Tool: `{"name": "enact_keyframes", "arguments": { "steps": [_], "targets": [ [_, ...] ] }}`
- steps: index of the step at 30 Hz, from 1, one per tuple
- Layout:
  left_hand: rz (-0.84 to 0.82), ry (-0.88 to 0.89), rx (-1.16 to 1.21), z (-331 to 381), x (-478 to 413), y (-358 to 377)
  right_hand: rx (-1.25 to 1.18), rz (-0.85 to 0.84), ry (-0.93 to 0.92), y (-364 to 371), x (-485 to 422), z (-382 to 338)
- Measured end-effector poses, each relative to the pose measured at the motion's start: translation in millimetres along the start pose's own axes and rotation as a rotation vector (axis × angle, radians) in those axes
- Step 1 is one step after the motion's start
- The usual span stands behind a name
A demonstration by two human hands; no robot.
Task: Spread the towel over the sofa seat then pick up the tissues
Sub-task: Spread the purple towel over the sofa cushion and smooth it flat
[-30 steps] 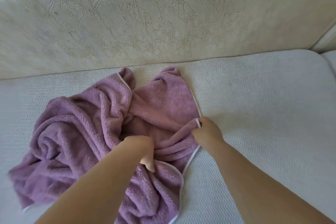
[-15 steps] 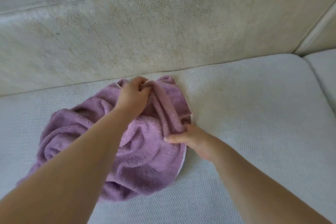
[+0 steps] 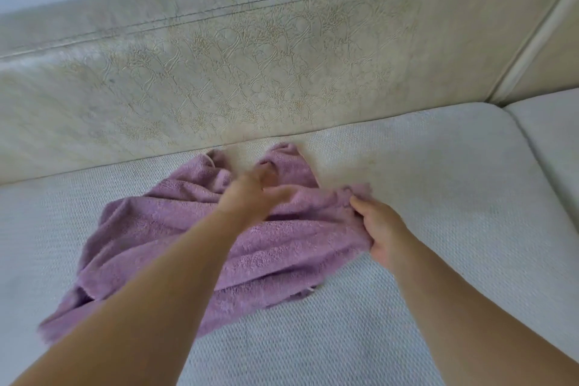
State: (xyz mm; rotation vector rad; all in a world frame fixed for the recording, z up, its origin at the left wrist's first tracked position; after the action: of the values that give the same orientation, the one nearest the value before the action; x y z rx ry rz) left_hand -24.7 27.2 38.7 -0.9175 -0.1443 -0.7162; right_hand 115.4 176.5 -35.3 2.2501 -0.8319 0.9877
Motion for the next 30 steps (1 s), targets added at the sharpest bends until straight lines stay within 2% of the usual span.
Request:
{"name": "enact_keyframes", "arguments": {
  "steps": [3,5,8,11,14,15,18,22,30],
  "targets": [
    [-0.347,-0.068,0.041,-6.9,29.3,46.2,0.067,-0.134,0.032,6.8,7.3,17.2],
    [-0.436,-0.011,-0.066,-7.3,40.7,72.8,0.104,-0.217,0.02,15.1,14.4,20.7],
    [-0.223,0.064,-0.287,-1.5,40.2,75.9,0.069,-0.264,0.002,22.1,20.2,20.1],
    [-0.046,0.025,-0.104,-1.4,38.5,49.9,0.086,-0.243,0.005,23.7,26.1,18.4],
    [0.088,-0.081,0.201,0.0,45.8,-3.2,0.164,-0.164,0.014,23.9,33.1,20.6],
    [0.143,-0.104,0.223,0.3,47.8,-26.3,0.205,-0.155,0.017,26.9,35.0,22.5],
    [0.34,-0.016,-0.065,8.7,54.4,-103.9,0.319,-0.179,0.006,47.6,45.7,25.5],
    [0.354,0.134,-0.405,30.3,75.3,-154.4,0.349,-0.246,-0.035,93.0,64.3,17.7],
    [0.479,0.231,-0.374,26.9,106.1,-185.2,0.429,-0.343,-0.101,145.7,87.5,-5.5]
  ]
}}
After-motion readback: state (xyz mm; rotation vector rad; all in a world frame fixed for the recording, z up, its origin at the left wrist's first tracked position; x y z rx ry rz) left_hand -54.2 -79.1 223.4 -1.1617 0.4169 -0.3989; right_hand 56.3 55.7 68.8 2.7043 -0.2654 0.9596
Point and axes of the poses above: each hand's wrist, its own x-axis away from the middle knuckle, its own y-axis out of the palm, z = x × y, the point moved 4 cm from there along -x, towards the middle knuckle, and after that the axes turned 5 degrees about y, right-handed, at the moved point
